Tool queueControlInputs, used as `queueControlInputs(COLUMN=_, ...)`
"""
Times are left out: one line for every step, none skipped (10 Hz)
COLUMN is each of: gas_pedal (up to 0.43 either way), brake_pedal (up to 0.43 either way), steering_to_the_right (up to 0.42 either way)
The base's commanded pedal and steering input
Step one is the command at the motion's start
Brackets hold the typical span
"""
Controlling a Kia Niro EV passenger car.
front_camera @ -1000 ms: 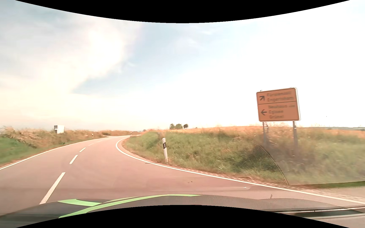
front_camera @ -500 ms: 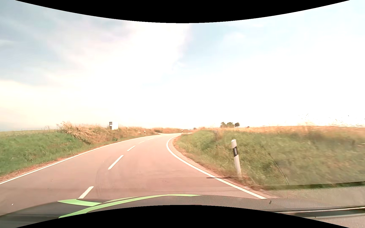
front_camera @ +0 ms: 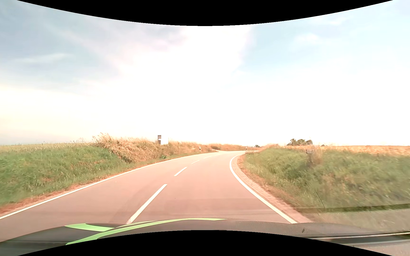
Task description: Follow the waypoints while adhering to traffic rules and regulations
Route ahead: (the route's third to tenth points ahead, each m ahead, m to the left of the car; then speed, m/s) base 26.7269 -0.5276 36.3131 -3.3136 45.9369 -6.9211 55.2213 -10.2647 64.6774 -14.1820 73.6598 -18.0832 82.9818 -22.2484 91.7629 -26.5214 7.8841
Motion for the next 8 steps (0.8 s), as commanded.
queueControlInputs(gas_pedal=0.350, brake_pedal=0.000, steering_to_the_right=-0.026)
queueControlInputs(gas_pedal=0.370, brake_pedal=0.000, steering_to_the_right=-0.005)
queueControlInputs(gas_pedal=0.409, brake_pedal=0.000, steering_to_the_right=0.008)
queueControlInputs(gas_pedal=0.421, brake_pedal=0.000, steering_to_the_right=0.016)
queueControlInputs(gas_pedal=0.421, brake_pedal=0.000, steering_to_the_right=0.024)
queueControlInputs(gas_pedal=0.421, brake_pedal=0.000, steering_to_the_right=0.029)
queueControlInputs(gas_pedal=0.421, brake_pedal=0.000, steering_to_the_right=0.033)
queueControlInputs(gas_pedal=0.421, brake_pedal=0.000, steering_to_the_right=0.038)
